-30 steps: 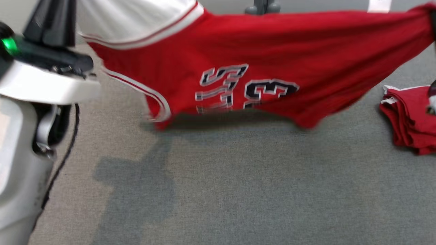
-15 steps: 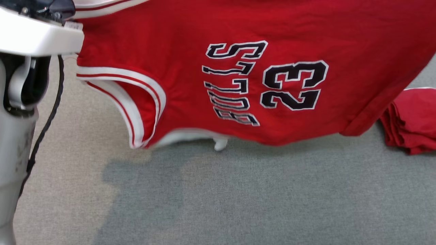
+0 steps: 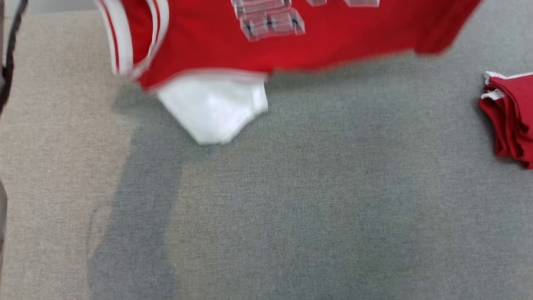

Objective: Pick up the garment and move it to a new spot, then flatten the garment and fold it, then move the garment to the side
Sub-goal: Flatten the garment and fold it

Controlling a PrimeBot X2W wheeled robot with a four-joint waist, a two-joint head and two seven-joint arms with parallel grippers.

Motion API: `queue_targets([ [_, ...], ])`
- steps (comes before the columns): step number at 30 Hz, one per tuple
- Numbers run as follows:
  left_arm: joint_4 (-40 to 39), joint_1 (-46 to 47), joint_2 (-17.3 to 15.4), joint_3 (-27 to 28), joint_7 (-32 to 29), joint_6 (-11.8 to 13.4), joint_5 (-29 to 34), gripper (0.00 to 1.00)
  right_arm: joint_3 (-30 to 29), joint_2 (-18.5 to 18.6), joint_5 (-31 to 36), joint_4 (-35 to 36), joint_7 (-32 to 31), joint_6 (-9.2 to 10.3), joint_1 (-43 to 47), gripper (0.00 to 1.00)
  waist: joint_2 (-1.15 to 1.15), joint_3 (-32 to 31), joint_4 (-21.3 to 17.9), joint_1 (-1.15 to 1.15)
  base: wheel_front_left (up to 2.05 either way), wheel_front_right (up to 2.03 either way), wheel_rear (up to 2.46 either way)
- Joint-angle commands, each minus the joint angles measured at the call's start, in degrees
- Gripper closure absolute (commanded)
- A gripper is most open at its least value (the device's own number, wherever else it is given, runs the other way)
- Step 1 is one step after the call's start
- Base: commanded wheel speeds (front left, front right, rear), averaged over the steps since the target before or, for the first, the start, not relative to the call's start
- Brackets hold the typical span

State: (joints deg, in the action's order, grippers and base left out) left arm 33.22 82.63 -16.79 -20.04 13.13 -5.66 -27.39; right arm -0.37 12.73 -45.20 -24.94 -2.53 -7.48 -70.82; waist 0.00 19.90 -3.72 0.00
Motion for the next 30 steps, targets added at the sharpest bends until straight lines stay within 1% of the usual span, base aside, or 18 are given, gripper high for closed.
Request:
queue_targets([
  [1,0.96,1.44,0.04,0.08,0.45,-0.25,0.17,1.00,0.05,-0.35,-0.13,-1.33,1.11,-0.03,-1.20,1.00,0.00,0.46,-0.23,0.00,0.00,0.00,0.00],
  [5,7.98,6.78,1.71,-0.09,1.65,-0.80,0.76,1.00,1.96,-2.08,1.51,-10.55,7.39,-0.03,-8.03,1.00,0.00,0.29,-0.36,0.00,0.00,0.00,0.00],
  [7,11.51,7.51,2.55,-0.15,1.79,-0.93,0.72,1.00,3.49,-3.33,2.26,-15.50,9.02,-0.03,-9.75,1.00,0.00,0.59,-0.30,0.00,0.00,0.00,0.00],
  [10,17.76,6.90,4.48,-0.37,1.71,-1.26,-0.66,1.00,5.92,-4.53,3.92,-23.42,9.47,-0.03,-11.51,1.00,0.00,1.27,0.02,0.00,0.00,0.00,0.00],
  [13,24.34,5.09,6.44,-0.75,1.18,-1.42,-2.28,1.00,7.31,-6.07,4.19,-30.53,10.05,-0.03,-11.91,1.00,0.00,2.29,0.37,0.00,0.00,0.00,0.00],
  [16,29.81,2.29,8.25,-0.75,1.25,-1.65,-3.76,1.00,8.27,-7.41,3.74,-36.12,10.65,-0.03,-11.16,1.00,0.00,3.39,0.63,0.00,0.00,0.00,0.00],
  [18,32.29,1.00,9.10,-0.89,1.40,-1.80,-4.48,1.00,8.98,-7.87,3.26,-38.65,11.24,-0.03,-10.75,1.00,0.00,4.42,0.80,0.00,0.00,0.00,0.00],
  [22,35.61,-2.69,10.44,-0.87,1.65,-1.89,-6.61,1.00,11.20,-8.60,2.61,-41.46,11.68,-0.03,-8.55,1.00,0.00,5.88,0.87,0.00,0.00,0.00,0.00],
  [24,35.76,-5.11,11.22,-1.71,1.65,-1.92,-7.32,1.00,13.11,-8.89,2.21,-41.03,12.29,-0.03,-6.18,1.00,0.00,5.91,1.09,0.00,0.00,0.00,0.00],
  [27,34.35,-10.44,11.59,-2.97,1.94,-1.89,-9.02,1.00,16.92,-8.80,1.42,-38.45,13.43,-0.03,-0.68,1.00,0.00,5.30,1.53,0.00,0.00,0.00,0.00],
  [30,30.60,-16.93,10.73,-3.32,2.07,-1.90,-10.03,1.00,20.75,-7.87,-1.04,-34.37,15.10,-0.03,7.25,1.00,0.00,4.21,1.59,0.00,0.00,0.00,0.00],
])
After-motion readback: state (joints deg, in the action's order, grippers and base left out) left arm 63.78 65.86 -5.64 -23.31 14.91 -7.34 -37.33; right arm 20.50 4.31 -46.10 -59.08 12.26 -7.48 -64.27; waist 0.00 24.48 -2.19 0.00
